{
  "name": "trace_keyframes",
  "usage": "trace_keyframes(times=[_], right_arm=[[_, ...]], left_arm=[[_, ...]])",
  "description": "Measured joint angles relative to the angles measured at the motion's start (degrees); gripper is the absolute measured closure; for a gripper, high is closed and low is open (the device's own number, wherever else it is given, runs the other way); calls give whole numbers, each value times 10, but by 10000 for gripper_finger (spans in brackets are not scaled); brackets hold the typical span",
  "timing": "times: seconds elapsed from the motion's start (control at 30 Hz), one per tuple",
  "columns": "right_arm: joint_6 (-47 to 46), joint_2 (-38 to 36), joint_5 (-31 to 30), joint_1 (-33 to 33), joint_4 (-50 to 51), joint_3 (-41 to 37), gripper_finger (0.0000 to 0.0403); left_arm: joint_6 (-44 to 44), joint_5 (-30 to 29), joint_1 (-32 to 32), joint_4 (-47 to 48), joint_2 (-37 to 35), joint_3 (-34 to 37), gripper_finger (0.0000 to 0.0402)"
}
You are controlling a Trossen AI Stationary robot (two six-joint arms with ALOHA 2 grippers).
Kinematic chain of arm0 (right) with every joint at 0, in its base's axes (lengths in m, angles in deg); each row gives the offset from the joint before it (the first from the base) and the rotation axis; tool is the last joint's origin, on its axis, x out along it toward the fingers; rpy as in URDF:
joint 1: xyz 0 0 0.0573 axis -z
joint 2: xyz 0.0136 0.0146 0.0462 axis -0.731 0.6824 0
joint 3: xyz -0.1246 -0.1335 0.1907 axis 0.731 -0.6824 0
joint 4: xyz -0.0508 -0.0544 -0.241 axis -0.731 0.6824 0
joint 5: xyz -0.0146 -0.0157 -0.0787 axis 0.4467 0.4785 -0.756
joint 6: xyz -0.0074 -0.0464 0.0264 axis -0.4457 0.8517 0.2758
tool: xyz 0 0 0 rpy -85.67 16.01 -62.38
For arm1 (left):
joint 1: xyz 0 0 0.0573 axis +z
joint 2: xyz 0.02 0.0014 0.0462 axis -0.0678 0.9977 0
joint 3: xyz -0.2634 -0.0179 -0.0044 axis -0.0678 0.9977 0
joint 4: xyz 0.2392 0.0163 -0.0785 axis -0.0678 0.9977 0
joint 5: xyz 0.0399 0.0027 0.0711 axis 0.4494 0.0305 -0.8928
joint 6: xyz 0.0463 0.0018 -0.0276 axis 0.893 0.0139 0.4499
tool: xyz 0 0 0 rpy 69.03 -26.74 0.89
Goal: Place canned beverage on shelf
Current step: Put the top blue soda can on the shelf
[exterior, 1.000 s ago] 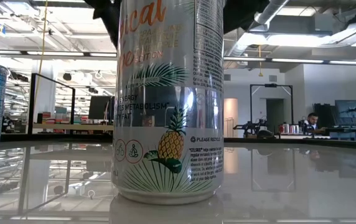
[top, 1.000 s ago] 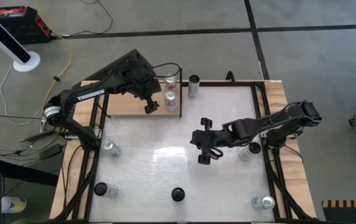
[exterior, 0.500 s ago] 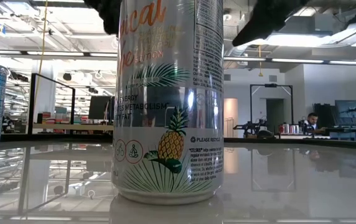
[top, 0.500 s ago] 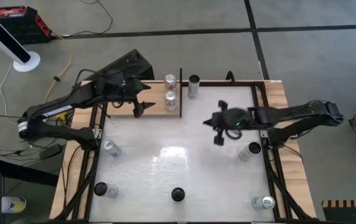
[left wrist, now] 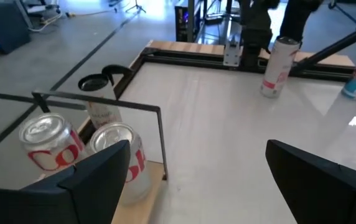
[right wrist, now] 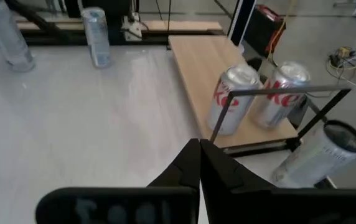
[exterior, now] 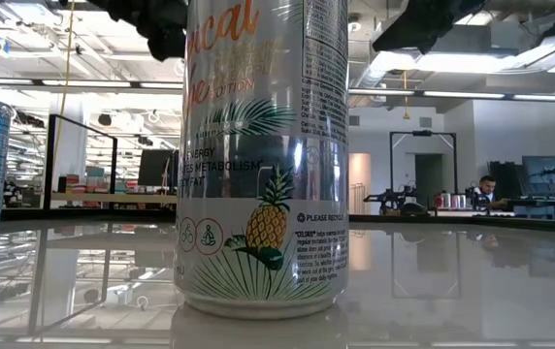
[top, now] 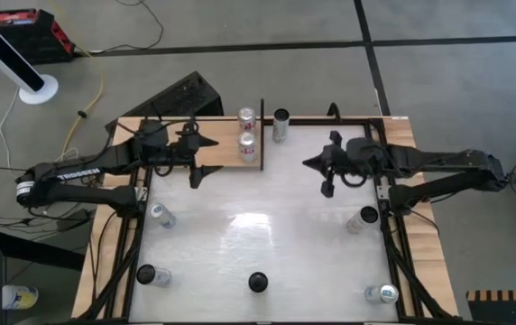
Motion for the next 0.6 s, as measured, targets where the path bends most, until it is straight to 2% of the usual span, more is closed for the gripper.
trace_keyframes(times=[0.1,0.27,0.33,0.5,0.6], right_arm=[[8,-8,42,61,-26,0,381],[4,10,47,160,-43,0,371],[-4,30,50,189,-64,0,364],[-5,108,102,235,-137,0,360],[-2,153,104,256,-140,20,356]], left_arm=[[0,0,0,-11,2,13,42],[0,0,0,-28,2,29,42],[0,0,0,-28,2,29,42],[1,0,0,-28,2,29,42],[3,0,0,-29,2,29,42]])
